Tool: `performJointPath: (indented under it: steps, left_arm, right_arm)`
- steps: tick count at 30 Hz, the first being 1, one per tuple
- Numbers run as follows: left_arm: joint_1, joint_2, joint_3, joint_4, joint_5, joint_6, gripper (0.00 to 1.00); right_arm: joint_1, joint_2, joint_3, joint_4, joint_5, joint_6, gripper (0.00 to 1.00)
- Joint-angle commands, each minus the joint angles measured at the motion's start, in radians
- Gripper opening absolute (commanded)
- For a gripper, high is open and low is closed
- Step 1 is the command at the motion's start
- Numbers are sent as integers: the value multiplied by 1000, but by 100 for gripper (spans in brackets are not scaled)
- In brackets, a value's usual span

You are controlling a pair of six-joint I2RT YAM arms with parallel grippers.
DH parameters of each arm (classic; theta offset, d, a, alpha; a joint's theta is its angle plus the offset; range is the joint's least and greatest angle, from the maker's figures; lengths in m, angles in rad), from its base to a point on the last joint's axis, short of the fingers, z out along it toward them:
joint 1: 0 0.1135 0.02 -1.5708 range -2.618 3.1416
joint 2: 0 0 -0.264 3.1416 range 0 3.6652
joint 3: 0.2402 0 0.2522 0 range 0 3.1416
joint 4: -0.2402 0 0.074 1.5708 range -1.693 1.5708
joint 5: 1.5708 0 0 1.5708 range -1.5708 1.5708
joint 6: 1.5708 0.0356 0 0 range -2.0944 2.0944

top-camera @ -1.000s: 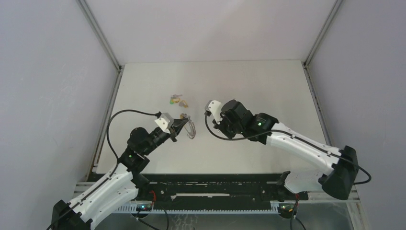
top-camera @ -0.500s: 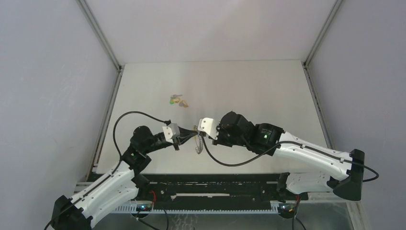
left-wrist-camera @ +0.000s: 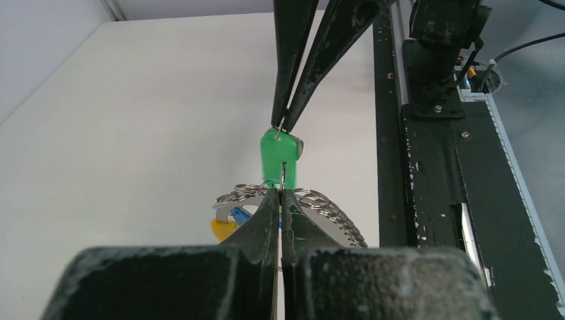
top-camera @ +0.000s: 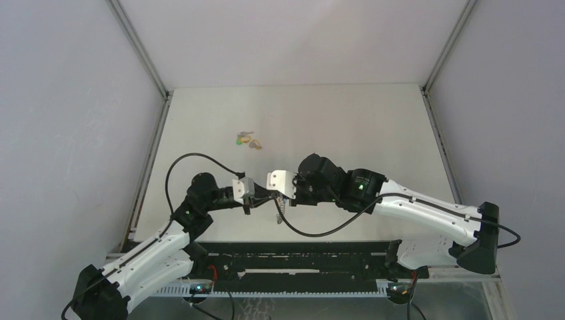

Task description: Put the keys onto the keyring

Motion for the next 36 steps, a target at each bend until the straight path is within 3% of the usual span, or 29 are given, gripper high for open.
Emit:
performJointPath:
  steps: [1,16,36]
  left_arm:
    - [-7,-3,80,30,41,22,0]
    - [-9,-3,84,30,36,21,0]
    - [-11,-10,81,19,16,25,0]
  right_arm:
    - [6,13,58,1,-52,-32,0]
    - [8,51,87,-29,-100,-47,0]
    - [12,69,86,-33,-48,-45,0]
